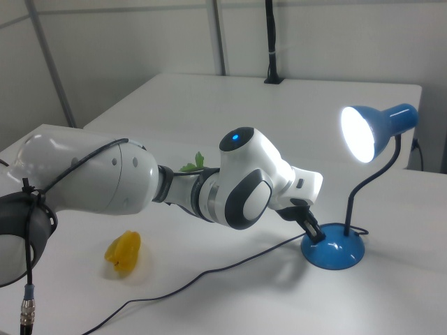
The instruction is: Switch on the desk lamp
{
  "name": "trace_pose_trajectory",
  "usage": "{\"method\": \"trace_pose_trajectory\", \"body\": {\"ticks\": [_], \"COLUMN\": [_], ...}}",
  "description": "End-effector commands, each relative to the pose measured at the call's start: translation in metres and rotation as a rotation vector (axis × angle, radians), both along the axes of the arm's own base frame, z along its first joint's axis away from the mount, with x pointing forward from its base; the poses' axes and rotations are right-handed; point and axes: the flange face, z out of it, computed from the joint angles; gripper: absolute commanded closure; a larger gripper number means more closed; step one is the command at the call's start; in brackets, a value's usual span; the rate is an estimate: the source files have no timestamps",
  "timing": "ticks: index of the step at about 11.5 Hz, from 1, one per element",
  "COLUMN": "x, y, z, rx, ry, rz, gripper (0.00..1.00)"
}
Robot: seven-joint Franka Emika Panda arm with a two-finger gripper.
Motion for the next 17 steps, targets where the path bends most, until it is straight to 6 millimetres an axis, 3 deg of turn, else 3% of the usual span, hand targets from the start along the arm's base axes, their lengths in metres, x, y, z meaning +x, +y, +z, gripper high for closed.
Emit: {"method": "trace_pose_trajectory", "body": {"ticks": [1,4,6,8,10,14,17], "x": [0.005,0.005,0.006,0.007,0.002,-0.022,-0.049], "y": [0.000,0.008,0.031,0.058,0.089,0.176,0.205], "z": [-0.002,0.018,0.029,0.043,0.070,0.113,0.164], "rx": [-0.023,-0.026,-0.015,-0.005,0.008,0.089,0.181], "ry": [-0.026,-0.040,-0.011,0.040,0.117,0.296,0.378], "rz": [-0.002,0.002,0.016,0.032,0.043,0.159,0.274], "gripper": [1.00,1.00,1.00,1.00,1.00,1.00,1.00]}}
